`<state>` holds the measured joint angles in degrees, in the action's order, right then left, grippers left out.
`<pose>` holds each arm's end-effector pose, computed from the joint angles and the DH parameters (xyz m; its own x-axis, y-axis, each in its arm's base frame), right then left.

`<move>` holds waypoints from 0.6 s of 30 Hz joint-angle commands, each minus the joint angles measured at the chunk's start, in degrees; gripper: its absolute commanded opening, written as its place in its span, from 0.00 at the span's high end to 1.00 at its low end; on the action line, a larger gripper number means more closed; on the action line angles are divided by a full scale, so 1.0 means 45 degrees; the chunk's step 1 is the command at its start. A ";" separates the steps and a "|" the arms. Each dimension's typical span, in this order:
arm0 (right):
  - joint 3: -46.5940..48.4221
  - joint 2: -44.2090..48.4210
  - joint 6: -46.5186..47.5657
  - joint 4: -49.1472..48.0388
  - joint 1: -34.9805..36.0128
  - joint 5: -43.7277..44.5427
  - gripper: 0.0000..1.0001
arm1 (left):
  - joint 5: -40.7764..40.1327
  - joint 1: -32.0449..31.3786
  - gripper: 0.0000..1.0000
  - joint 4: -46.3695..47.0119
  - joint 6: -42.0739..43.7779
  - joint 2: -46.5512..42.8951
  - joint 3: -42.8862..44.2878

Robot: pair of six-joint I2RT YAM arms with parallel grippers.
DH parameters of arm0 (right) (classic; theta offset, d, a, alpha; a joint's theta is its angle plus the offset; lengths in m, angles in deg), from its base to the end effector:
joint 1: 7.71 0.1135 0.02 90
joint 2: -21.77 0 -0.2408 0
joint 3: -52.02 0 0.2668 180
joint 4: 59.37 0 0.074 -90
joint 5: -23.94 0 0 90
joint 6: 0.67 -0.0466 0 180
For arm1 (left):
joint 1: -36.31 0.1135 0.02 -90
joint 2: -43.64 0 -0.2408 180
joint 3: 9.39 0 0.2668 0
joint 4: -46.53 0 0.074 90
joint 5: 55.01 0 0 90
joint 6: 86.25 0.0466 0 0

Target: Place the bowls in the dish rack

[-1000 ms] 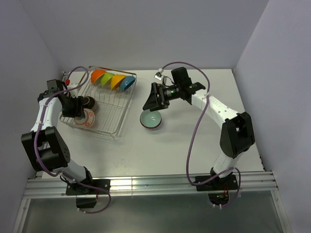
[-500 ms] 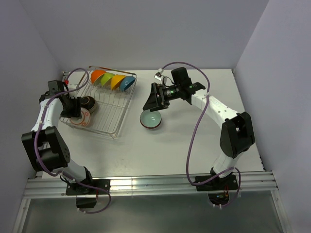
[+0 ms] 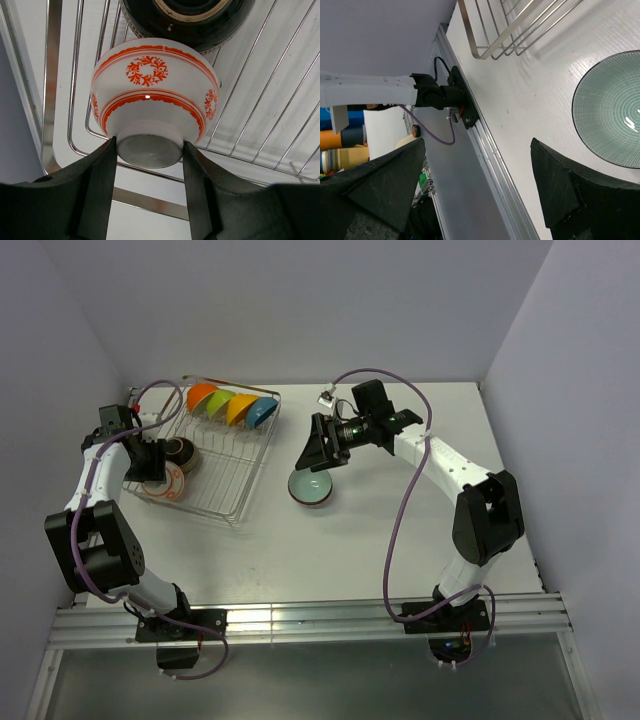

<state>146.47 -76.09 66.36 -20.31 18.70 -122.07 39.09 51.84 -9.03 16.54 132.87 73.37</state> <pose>0.3349 0.2094 0.2686 -0.8676 -0.1873 -0.4607 -0.4973 0.3277 0.8033 0.3269 0.0874 0.2178 -0.8818 -0.0159 -0.4714 -0.0405 0.9983 0.0422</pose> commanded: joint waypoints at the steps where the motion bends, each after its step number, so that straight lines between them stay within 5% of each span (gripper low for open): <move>1: 0.0650 0.0126 0.0473 0.0243 0.0009 0.0239 0.07 | -0.0189 0.0065 0.60 0.0416 -0.0226 -0.0296 0.0338; 5: 0.0708 0.0321 0.0727 0.0535 -0.0010 0.0532 0.07 | 0.0124 0.0045 0.36 0.0241 -0.0305 -0.0473 0.0631; 11: 0.0923 0.0575 0.1371 0.1237 -0.0010 0.1371 0.07 | 0.0495 0.0045 0.11 0.0123 -0.0363 -0.0844 0.0983; 18: 0.0885 0.1005 0.3028 0.2507 -0.0049 0.4550 0.10 | 0.2094 0.0026 0.07 0.0337 -0.0383 -0.1995 0.1704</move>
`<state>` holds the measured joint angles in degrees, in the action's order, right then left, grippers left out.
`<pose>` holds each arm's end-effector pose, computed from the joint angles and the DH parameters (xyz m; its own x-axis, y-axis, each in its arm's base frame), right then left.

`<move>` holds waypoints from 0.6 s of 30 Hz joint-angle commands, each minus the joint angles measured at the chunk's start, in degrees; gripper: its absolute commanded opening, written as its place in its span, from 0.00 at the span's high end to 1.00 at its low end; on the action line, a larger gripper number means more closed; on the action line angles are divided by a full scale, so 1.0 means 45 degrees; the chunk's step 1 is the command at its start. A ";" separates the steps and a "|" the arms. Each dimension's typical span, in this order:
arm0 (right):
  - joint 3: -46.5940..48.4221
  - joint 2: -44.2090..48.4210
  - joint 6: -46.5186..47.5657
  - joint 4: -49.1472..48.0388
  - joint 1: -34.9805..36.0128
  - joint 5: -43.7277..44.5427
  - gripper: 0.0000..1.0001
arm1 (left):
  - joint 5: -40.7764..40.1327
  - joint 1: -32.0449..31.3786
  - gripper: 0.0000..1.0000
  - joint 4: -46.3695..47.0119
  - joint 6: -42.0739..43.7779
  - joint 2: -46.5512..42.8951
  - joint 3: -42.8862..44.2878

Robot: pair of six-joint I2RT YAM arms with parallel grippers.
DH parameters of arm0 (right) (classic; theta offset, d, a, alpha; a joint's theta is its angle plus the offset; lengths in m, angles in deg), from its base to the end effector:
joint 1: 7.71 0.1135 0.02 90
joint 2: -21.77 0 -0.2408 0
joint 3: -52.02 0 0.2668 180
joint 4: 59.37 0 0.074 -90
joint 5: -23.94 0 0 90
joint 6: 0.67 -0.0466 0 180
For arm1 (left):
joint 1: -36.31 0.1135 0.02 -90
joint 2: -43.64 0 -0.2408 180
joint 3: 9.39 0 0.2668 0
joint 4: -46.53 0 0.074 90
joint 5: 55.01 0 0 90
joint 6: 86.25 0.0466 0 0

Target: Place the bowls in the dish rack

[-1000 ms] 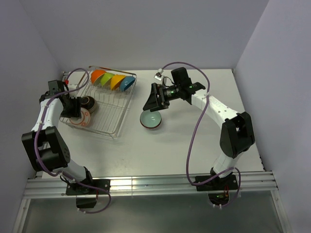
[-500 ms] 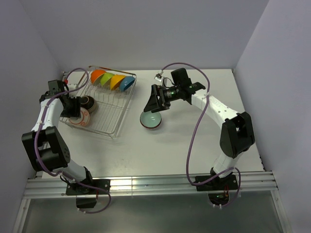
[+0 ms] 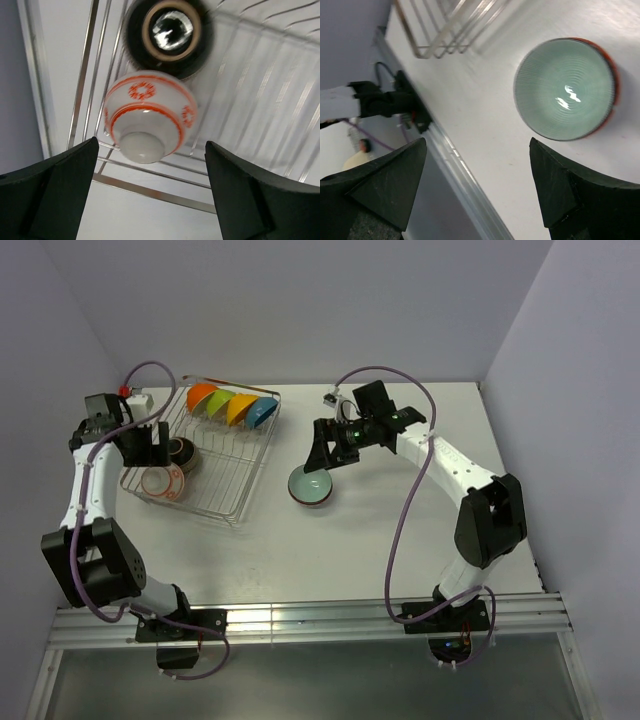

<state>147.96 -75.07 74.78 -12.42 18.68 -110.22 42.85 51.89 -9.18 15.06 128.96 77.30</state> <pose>0.3327 0.2013 0.2687 -0.8281 -0.2097 -0.5198 -0.5472 0.5037 0.6685 0.3265 0.0844 0.2622 -0.8046 -0.0226 -0.5934 -0.0321 0.9995 0.0054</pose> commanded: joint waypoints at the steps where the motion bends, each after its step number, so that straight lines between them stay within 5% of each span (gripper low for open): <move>1: 0.0535 0.0758 0.1336 0.0891 -0.0064 0.2387 0.11 | 0.2209 0.0016 0.07 0.0585 -0.0091 -0.1630 0.0851; 6: 0.0203 0.0348 0.2294 0.1341 -0.0064 0.5102 0.23 | 0.4307 -0.0354 0.01 0.1873 -0.0189 -0.3273 0.0111; 11: 0.0261 -0.0451 0.2529 0.0952 -0.0045 0.6004 0.39 | 0.4095 -0.1816 0.01 0.3164 -0.0658 -0.4623 -0.1041; 18: 0.0828 -0.1781 0.2549 0.0561 0.0169 0.6357 0.46 | 0.3938 -0.2426 0.00 0.3477 -0.1224 -0.4624 -0.1258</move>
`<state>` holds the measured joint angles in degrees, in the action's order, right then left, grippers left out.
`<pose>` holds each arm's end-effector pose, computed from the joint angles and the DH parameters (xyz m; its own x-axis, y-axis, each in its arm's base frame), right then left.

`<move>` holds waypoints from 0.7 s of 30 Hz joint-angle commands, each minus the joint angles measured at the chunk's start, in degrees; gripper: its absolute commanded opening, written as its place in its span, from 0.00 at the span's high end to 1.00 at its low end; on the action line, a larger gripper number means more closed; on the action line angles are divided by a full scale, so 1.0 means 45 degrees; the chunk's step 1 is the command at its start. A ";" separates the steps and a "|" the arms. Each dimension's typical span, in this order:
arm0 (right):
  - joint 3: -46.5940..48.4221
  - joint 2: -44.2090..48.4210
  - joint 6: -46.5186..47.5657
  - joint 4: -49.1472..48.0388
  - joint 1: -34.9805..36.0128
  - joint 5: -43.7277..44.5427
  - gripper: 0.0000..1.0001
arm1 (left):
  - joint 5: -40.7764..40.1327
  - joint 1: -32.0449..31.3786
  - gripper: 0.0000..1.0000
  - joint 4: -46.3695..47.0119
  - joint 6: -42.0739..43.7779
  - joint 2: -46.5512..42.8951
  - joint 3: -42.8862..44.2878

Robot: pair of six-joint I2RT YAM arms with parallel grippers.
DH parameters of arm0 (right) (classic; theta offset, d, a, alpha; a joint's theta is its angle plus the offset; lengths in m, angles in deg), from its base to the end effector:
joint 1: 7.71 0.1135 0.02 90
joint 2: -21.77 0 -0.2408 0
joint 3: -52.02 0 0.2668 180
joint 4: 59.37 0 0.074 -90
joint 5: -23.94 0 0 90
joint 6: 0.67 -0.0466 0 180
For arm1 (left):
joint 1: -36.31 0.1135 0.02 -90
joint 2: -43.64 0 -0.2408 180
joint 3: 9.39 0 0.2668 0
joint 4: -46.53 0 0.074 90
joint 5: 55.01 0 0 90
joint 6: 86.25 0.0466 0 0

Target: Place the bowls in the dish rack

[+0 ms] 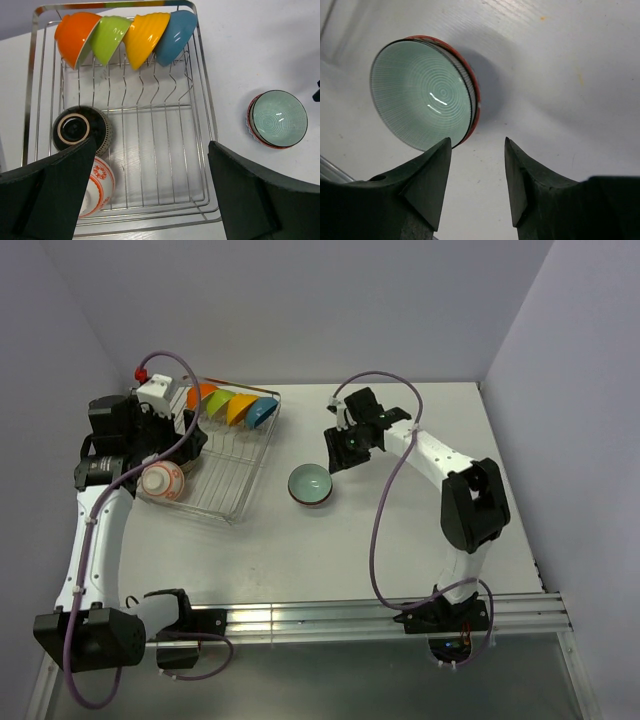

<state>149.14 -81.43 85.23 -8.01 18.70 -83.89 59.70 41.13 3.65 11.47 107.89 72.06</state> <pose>0.3555 0.1925 0.2199 -0.7938 -0.3182 -0.5184 -0.5156 0.8041 0.2959 0.2758 0.0037 0.3589 -0.3877 0.0898 -0.9174 0.3544 0.9333 -0.0584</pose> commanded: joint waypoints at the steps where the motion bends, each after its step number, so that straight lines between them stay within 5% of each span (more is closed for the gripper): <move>1: 0.0565 -0.0542 0.0246 -0.0479 0.0204 0.0543 0.47 | 0.0115 -0.0055 0.01 0.0646 -0.0525 0.0097 -0.0112; 21: 0.1093 -0.1970 0.0286 -0.1202 0.1083 0.1168 0.69 | -0.0002 -0.0075 0.00 0.0568 -0.0506 0.0351 -0.0405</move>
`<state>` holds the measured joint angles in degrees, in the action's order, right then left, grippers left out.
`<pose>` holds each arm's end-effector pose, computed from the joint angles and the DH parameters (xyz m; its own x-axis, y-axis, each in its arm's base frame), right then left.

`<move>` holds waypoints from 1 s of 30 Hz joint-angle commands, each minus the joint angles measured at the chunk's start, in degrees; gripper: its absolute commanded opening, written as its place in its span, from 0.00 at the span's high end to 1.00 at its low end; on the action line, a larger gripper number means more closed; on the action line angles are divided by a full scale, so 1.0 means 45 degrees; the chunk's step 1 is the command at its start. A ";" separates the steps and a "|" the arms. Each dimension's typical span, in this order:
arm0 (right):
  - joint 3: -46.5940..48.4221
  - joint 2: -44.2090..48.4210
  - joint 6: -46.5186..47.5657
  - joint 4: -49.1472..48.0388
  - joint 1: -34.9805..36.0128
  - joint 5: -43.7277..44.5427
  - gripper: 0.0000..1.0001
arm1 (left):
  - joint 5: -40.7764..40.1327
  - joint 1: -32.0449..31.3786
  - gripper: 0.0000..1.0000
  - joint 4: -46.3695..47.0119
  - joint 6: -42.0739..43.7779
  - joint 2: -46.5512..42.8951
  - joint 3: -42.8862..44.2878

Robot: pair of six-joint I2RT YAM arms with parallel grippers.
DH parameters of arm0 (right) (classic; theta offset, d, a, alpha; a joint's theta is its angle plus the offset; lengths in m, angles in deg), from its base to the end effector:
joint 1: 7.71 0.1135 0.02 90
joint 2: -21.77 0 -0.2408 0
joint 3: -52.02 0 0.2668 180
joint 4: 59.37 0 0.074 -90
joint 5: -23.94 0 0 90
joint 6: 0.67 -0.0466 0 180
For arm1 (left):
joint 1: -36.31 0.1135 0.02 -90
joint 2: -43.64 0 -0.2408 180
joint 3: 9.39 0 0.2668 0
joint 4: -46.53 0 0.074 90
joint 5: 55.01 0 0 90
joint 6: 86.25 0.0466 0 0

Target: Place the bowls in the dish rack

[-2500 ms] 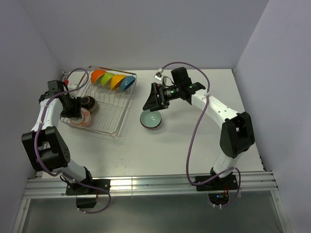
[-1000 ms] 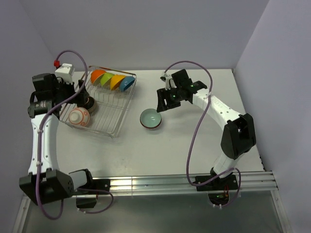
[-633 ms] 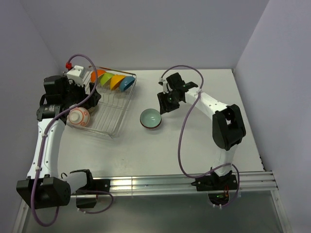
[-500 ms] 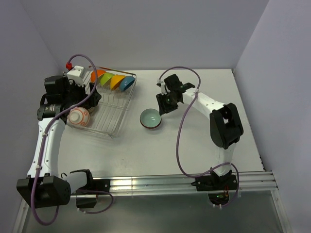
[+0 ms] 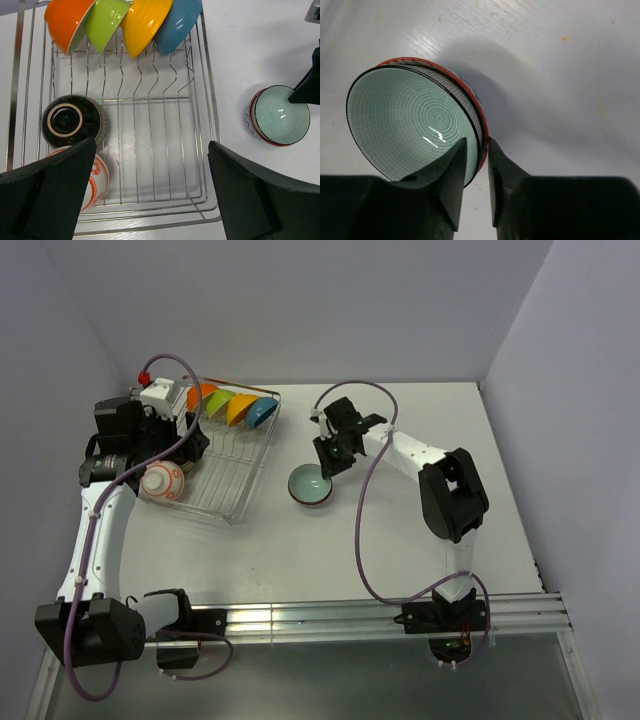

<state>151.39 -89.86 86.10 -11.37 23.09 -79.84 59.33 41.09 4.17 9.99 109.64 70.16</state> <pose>0.3625 0.2290 0.1771 -0.7784 -0.4003 -0.4836 -0.5558 0.7976 0.2344 0.2841 0.0045 0.3399 -0.4465 0.0620 -0.8926 0.3345 0.9368 -0.1022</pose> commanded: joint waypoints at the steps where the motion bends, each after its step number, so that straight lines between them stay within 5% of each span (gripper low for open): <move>1: 0.0534 -0.0017 0.0111 -0.0474 0.0107 0.0269 0.72 | 0.0041 -0.0065 0.01 0.0432 -0.0156 -0.0056 -0.0002; 7: 0.0592 0.0178 0.0189 -0.0279 0.0107 0.0172 1.00 | 0.0099 -0.0065 0.01 0.0432 -0.0098 -0.0115 -0.0100; 30: 0.1667 0.0590 -0.0221 0.0249 -0.0693 -0.3051 1.00 | 0.1252 -0.0065 0.01 0.0432 -0.0664 -0.0038 -0.0081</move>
<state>155.04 -89.58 85.77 -9.80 21.28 -91.14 63.11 41.09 4.22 8.02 109.64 69.43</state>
